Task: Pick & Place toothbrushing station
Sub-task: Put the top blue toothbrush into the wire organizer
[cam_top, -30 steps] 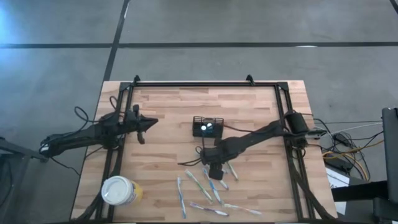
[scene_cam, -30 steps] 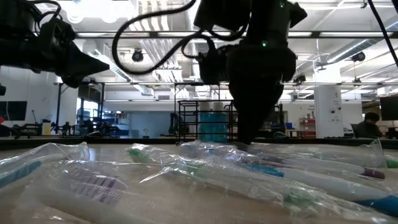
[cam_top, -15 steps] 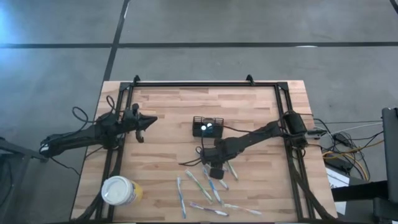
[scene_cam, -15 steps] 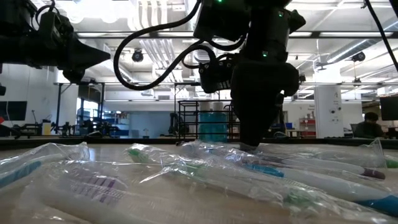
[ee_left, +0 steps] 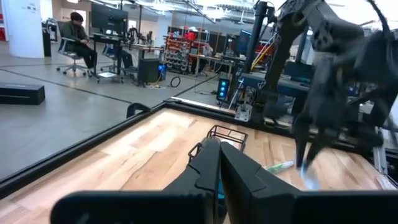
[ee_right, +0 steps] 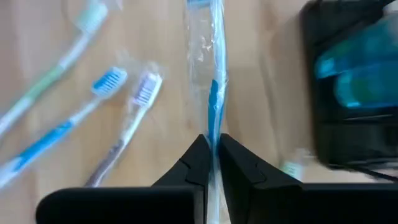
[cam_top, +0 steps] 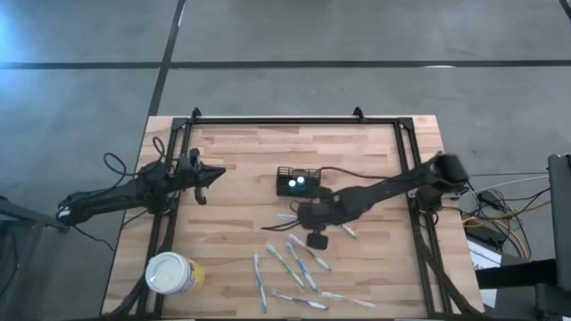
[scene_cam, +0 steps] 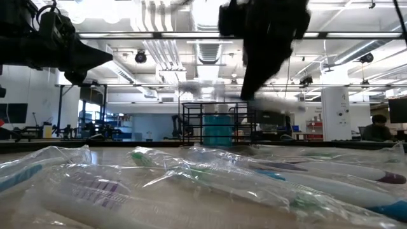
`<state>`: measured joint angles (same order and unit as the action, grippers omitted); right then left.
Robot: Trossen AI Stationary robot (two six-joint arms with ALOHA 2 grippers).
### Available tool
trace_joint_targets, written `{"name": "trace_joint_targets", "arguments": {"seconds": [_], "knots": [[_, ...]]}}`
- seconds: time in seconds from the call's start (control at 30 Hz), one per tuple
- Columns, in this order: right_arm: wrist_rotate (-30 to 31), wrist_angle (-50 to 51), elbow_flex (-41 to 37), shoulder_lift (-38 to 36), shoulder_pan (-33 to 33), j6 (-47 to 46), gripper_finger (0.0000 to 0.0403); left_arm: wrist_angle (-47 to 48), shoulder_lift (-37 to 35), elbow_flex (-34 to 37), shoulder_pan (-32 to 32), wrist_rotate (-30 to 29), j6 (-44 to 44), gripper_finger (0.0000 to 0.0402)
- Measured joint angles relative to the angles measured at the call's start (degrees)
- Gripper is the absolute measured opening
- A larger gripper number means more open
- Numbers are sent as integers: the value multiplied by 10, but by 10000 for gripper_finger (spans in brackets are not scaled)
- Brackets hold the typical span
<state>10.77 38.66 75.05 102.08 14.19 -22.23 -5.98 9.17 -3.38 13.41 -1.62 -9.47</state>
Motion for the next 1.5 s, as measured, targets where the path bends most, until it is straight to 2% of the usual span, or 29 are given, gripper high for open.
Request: {"name": "trace_joint_targets", "arguments": {"seconds": [0.2, 0.43, 0.73, 1.07, 1.27, 1.5], "knots": [[102, -47, -49, -140, 44, 27, 19, 0, 0, 0, 0, 5, -7, 14], [150, -254, -223, -342, 82, 91, 18, 8, 0, 0, 0, 6, -16, 10], [150, -517, -470, -550, 85, 178, 18, 14, 0, 9, 0, 6, -17, 12], [149, -546, -609, -732, 71, 199, 18, 15, 0, 9, 0, 5, -17, 12], [149, -627, -672, -785, 58, 228, 18, 16, 0, 9, 0, 5, -16, 12], [159, -710, -688, -760, 13, 240, 18, 17, 0, 9, 0, 5, -15, 12]]}}
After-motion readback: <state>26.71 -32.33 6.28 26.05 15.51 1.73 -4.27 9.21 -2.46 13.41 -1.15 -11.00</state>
